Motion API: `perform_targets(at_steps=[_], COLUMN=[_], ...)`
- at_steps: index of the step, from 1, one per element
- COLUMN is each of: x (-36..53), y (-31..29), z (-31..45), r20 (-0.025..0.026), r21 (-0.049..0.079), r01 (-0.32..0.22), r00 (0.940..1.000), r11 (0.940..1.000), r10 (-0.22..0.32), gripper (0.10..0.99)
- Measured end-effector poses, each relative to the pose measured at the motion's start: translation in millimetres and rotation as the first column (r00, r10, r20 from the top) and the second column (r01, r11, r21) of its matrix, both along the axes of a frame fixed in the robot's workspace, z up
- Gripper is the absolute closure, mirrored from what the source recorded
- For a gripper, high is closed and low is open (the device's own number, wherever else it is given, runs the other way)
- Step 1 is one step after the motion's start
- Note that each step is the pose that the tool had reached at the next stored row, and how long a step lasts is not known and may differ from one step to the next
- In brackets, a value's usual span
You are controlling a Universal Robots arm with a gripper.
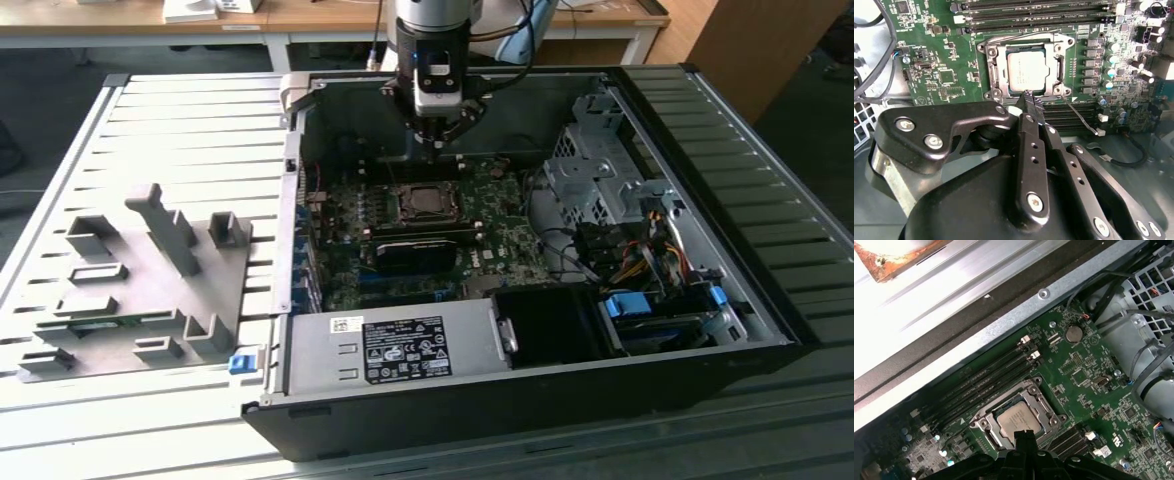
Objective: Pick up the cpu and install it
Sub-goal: 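Install the first cpu locking lever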
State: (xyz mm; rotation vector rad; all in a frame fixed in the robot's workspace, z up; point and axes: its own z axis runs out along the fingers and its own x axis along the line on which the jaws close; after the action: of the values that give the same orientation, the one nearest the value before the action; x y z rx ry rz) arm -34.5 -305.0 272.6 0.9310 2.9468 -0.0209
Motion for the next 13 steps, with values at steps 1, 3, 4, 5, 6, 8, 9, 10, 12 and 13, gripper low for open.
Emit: perform_targets(at_steps=[1, 3, 4, 5, 6, 8, 9, 10, 12, 13], x=[-0.1, -0.1, -0.2, -0.2, -0.2, -0.2, -0.4, -0.5, -0.7, -0.7], y=[0.0, 0.0, 0.0, 0.0, 0.0, 0.0, 0.0, 0.0, 0.0, 0.0], z=[0.0, 0.0, -0.1, -0.2, -0.3, -0.6, -0.7, -0.7, -0.8, -0.8], r20=[0.0000, 0.0000, 0.0000, 0.0000, 0.0000, 0.0000, 0.0000, -0.0001, -0.0001, 0.0000], r21=[0.000, 0.000, 0.000, 0.000, 0.000, 0.000, 0.000, 0.000, 0.000, 0.000], r01=[-0.002, -0.010, -0.021, -0.036, -0.052, -0.090, -0.106, -0.115, -0.123, -0.123], r00=[1.0000, 0.9999, 0.9998, 0.9993, 0.9986, 0.9959, 0.9944, 0.9934, 0.9925, 0.9924], r11=[1.0000, 0.9999, 0.9998, 0.9993, 0.9986, 0.9959, 0.9944, 0.9934, 0.9925, 0.9924], r10=[0.002, 0.010, 0.021, 0.036, 0.052, 0.090, 0.106, 0.115, 0.123, 0.123], gripper=[0.980, 0.980, 0.980, 0.980, 0.980, 0.980, 0.980, 0.980, 0.980, 0.980])
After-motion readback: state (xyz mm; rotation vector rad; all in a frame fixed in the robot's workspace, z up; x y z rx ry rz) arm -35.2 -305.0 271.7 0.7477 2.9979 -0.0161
